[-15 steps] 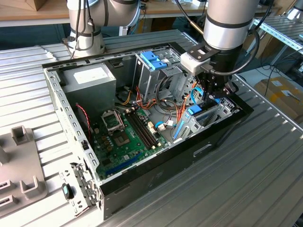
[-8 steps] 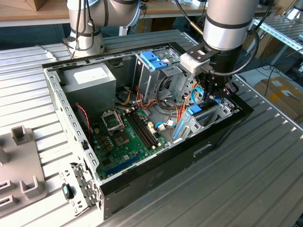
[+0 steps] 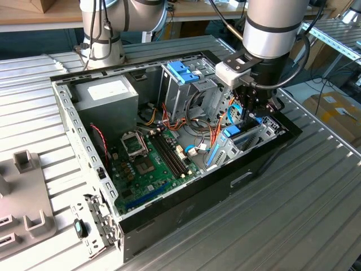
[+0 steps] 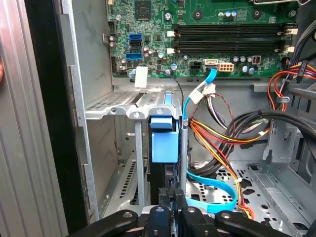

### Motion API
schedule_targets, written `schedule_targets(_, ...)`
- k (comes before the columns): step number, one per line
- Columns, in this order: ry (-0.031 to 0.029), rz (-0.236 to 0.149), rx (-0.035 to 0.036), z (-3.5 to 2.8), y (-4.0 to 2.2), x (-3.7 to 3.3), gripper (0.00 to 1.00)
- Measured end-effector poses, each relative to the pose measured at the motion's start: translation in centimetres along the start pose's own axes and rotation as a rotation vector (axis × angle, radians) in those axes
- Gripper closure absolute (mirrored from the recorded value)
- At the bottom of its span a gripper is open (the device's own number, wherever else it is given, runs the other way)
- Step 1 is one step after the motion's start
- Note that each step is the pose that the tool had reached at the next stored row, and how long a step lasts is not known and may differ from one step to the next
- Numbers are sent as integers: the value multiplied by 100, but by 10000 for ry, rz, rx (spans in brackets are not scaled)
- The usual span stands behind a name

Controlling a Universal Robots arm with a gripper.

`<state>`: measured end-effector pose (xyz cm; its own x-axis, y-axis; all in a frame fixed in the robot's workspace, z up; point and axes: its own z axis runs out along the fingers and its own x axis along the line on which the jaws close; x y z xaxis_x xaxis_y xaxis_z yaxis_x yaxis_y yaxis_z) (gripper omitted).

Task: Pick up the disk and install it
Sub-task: 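Insert the first disk wire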

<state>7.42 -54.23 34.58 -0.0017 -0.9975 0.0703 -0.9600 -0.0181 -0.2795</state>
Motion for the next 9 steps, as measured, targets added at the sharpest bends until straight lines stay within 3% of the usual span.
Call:
schedule_targets(1,-1,0,4,0,0,0,84)
schedule_targets(6,17,22,366,-8,66,-1,84)
schedule_targets(9,111,-5,406,-5,84,-2,84)
